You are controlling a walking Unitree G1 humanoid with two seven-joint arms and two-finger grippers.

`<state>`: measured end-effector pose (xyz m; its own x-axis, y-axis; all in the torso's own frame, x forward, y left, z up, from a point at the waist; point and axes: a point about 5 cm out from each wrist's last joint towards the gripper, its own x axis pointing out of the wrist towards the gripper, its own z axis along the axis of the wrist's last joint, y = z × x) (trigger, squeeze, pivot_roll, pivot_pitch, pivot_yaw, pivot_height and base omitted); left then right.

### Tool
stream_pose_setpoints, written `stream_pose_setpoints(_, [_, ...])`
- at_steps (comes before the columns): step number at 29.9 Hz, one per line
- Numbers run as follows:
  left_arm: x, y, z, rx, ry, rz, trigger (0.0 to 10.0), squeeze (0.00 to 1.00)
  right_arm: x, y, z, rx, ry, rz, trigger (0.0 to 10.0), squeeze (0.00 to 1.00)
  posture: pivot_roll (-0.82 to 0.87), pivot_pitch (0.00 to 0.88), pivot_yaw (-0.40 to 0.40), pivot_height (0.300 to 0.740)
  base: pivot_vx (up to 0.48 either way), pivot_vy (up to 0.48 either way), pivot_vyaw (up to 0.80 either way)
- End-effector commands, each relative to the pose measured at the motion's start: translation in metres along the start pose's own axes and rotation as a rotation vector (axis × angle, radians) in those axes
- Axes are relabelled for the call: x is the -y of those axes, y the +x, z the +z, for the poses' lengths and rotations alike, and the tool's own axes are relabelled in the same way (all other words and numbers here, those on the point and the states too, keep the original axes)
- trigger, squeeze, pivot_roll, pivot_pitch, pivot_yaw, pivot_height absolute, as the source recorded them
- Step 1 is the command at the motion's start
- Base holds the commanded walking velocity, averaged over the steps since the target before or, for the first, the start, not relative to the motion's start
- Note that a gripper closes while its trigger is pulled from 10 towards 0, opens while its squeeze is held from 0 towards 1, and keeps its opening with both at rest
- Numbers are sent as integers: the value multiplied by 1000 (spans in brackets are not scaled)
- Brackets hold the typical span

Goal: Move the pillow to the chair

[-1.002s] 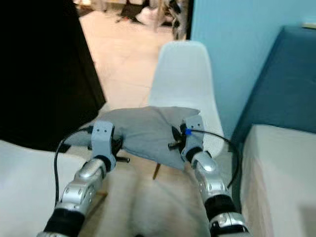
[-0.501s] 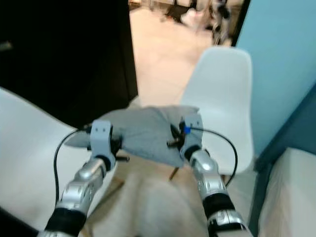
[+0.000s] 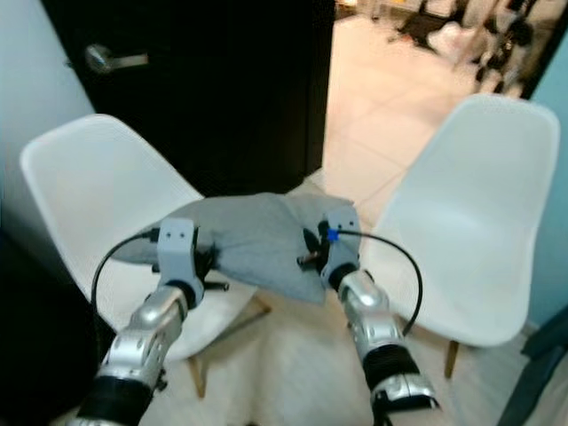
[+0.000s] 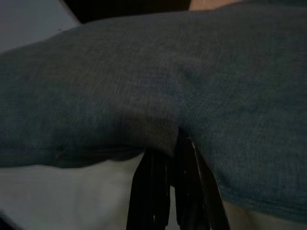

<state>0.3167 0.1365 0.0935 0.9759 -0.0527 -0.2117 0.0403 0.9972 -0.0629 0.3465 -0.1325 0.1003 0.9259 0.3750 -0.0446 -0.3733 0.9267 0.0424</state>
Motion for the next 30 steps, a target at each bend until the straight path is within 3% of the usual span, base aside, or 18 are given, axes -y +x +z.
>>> stream_pose_setpoints(1, [-22, -3, 3, 24, 3, 96, 10000, 0, 12, -3, 7, 48, -12, -44, 10000, 0, 30, 82, -38, 740, 0, 0, 788])
stream_pose_setpoints(7, [-23, -4, 7, 33, -38, 89, 10000, 0, 9, -1, 8, 50, -9, -33, 10000, 0, 36, 82, -41, 740, 0, 0, 786])
stream_pose_setpoints(23, [-21, -5, 4, 26, 2, 75, 10000, 0, 11, 0, 6, 41, -8, -32, 10000, 0, 40, 85, -44, 740, 0, 0, 784])
stream_pose_setpoints(30, [-20, -2, 7, 52, 26, 68, 10000, 0, 14, -2, 2, 36, 7, -73, 10000, 0, 39, 84, -39, 740, 0, 0, 75])
